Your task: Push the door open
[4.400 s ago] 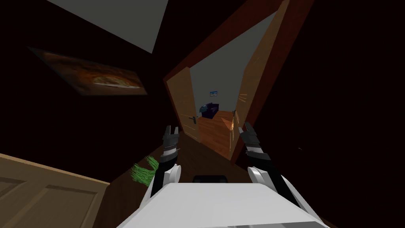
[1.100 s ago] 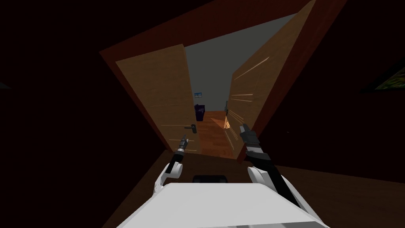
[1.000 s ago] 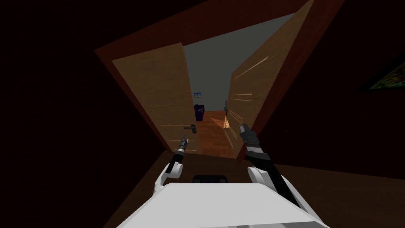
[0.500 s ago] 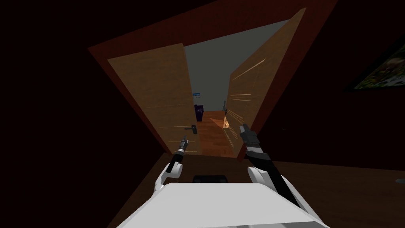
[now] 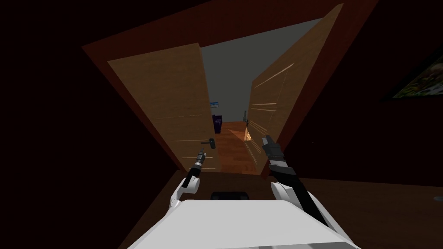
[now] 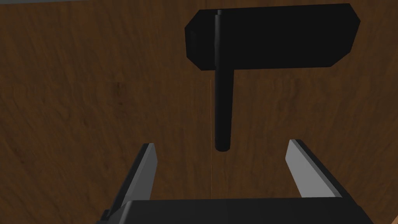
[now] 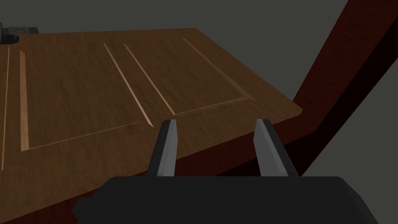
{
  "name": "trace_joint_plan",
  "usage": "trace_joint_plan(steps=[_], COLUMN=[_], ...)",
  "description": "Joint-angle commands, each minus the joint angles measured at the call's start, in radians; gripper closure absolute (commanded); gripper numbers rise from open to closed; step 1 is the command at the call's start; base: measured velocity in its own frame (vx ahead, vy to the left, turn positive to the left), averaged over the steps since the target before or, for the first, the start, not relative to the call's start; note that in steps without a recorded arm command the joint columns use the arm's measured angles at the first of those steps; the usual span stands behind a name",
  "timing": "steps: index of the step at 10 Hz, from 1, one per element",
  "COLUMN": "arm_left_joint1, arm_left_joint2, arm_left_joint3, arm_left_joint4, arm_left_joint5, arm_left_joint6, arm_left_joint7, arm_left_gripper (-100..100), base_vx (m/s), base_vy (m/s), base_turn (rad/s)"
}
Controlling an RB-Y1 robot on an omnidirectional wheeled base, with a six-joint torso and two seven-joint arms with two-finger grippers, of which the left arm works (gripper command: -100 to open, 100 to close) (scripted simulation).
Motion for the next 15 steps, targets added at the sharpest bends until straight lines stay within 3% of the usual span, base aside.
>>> trace_joint_plan(steps=[1,5,7,8,13,15], arm_left_joint1=[-0.013,-0.048,-0.049,-0.049,-0.049,-0.057], arm_left_joint2=[-0.006,-0.021,-0.020,-0.020,-0.020,-0.023], arm_left_joint3=[0.006,0.022,0.023,0.023,0.023,0.050], arm_left_joint4=[0.017,0.059,0.061,0.061,0.061,0.078], arm_left_joint5=[-0.002,-0.007,-0.007,-0.007,-0.007,-0.006], arm_left_joint6=[-0.002,-0.006,-0.007,-0.007,-0.007,-0.003], arm_left_joint7=[-0.001,-0.002,-0.001,-0.001,-0.001,-0.006], arm_left_gripper=[-100,-100,-100,100,100,100], base_vx=[0.212,0.216,0.137,-0.008,-0.015,0.141], base_vy=[0.007,0.014,0.018,0.000,-0.001,-0.037], base_turn=[-0.046,-0.038,-0.016,0.004,0.001,0.059])
